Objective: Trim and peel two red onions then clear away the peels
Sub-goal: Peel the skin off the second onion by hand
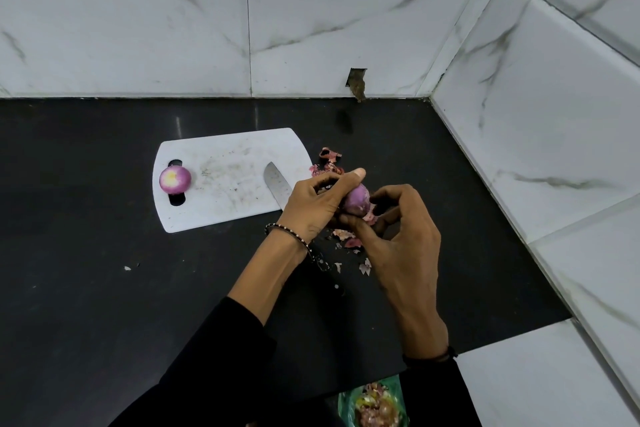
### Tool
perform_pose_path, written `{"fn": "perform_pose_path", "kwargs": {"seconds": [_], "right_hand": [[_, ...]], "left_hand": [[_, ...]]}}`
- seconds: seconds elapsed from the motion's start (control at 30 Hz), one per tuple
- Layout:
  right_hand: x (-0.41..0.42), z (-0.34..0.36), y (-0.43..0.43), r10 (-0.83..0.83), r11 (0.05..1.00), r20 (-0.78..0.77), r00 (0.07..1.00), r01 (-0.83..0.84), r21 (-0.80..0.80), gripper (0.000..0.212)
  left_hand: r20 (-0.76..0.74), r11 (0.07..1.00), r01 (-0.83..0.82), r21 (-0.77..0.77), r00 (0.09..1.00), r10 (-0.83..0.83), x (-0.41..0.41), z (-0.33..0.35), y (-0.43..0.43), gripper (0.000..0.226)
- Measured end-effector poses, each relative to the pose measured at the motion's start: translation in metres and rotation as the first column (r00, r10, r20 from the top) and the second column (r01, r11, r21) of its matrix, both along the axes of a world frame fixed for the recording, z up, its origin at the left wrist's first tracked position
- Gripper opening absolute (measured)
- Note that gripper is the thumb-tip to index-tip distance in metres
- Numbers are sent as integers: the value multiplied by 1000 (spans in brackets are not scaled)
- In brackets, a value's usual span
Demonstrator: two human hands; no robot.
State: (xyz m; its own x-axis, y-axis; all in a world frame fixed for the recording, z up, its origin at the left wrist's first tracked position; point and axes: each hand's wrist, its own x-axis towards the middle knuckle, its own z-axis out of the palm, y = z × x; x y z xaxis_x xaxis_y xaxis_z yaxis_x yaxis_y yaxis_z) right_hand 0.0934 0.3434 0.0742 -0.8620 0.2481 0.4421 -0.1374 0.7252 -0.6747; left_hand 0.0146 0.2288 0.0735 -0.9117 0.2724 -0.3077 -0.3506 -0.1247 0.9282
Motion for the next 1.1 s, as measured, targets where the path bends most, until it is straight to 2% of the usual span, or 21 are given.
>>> {"fn": "perform_pose_path", "kwargs": {"seconds": [0.13,0.27,0.47,0.6,0.87,1.1], "right_hand": [[-1,0,1,45,998,-44,998,-43,39,31],[1,2,7,94,990,-60,994,-87,111,16],[4,-5,10,169,973,62,984,-176,150,12],[7,-9,12,161,973,98,982,-174,151,14],[11,-12,14,-38,999,49,998,36,40,15],[16,-27,24,-168,985,194,966,159,62,21]], "left_hand": [[11,999,-10,-35,1000,10,-1,0,-2,33],[56,1000,-24,-16,998,24,-1,3,-6,33],[184,996,-58,-67,980,70,-3,-3,-8,52],[223,998,-47,-49,973,57,-3,-1,-11,48],[263,1000,-19,13,965,15,-2,0,-13,44],[321,995,-1,97,946,-30,-3,-3,-14,43]]}}
